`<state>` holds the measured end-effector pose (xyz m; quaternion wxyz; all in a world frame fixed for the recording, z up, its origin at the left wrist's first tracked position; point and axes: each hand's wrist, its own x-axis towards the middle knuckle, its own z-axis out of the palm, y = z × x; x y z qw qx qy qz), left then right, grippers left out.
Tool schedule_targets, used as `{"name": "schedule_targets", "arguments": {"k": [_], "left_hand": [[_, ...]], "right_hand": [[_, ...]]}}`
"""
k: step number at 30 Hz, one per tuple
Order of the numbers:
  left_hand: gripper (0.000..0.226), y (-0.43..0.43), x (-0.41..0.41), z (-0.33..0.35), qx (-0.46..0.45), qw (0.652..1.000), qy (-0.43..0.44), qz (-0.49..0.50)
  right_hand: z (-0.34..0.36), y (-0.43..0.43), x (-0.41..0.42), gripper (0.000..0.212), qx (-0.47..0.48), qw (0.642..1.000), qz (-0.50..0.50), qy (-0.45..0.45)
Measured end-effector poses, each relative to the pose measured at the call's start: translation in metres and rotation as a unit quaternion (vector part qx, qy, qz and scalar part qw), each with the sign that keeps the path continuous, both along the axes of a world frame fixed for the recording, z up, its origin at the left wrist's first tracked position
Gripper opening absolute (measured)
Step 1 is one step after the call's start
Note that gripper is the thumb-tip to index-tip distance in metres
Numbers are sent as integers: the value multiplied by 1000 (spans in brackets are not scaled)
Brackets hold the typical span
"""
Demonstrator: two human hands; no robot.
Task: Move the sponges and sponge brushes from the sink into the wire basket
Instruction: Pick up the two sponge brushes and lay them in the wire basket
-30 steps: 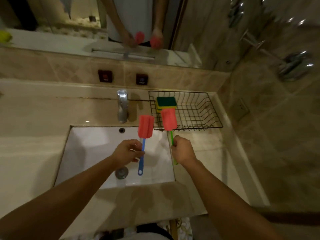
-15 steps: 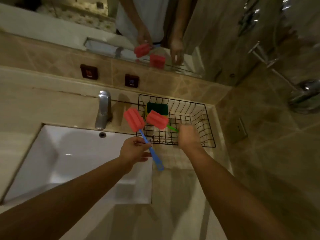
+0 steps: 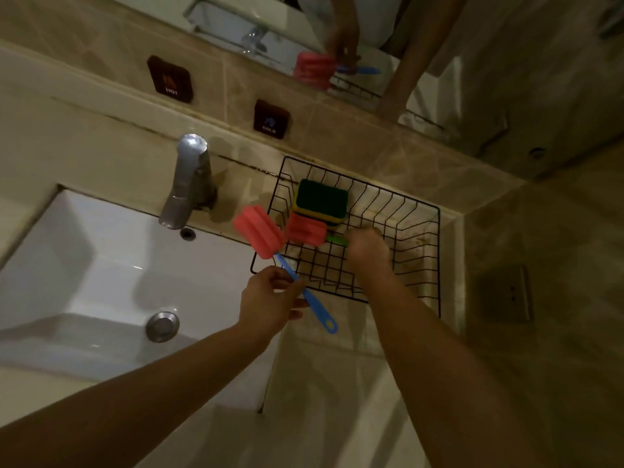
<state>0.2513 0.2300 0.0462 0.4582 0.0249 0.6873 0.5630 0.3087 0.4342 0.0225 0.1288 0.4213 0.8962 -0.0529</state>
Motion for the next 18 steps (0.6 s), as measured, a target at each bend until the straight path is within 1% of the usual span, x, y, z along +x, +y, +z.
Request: {"name": "schedule_targets", "arguments": {"k": [2, 3, 5, 7, 8, 10, 12, 13, 15, 18], "left_hand": [[16, 5, 3, 0, 1, 1000, -4, 0], [14, 6, 5, 0, 3, 1000, -10, -1], [12, 9, 10, 1, 2, 1000, -13, -1], [11, 11, 16, 3, -2, 1000, -16, 0], [10, 13, 19, 3, -5, 1000, -19, 0], [10, 17, 26, 5, -13, 999, -29, -5], [13, 23, 33, 10, -24, 998, -51, -12], [15, 26, 38, 13, -28, 997, -70, -13], [16, 36, 49, 18, -24, 994, -111, -5], [7, 61, 65, 29, -5, 982, -190, 17]], "right_hand": [[-3, 4, -2, 28, -35, 999, -33, 4], [-7, 6, -3, 28, -44, 999, -31, -5], [-15, 8, -3, 28, -38, 998, -2, -54], [-19, 10, -4, 25, -54, 997, -23, -42], [-19, 11, -4, 23, -59, 997, -38, -29], [-17, 13, -4, 27, -64, 996, -64, 12], [-14, 17, -1, 34, -65, 997, -36, 29], [-11, 20, 1, 34, -70, 996, -29, 39], [-7, 27, 7, 29, -78, 995, -15, 67], [9, 43, 19, 19, -66, 988, -46, 129]]}}
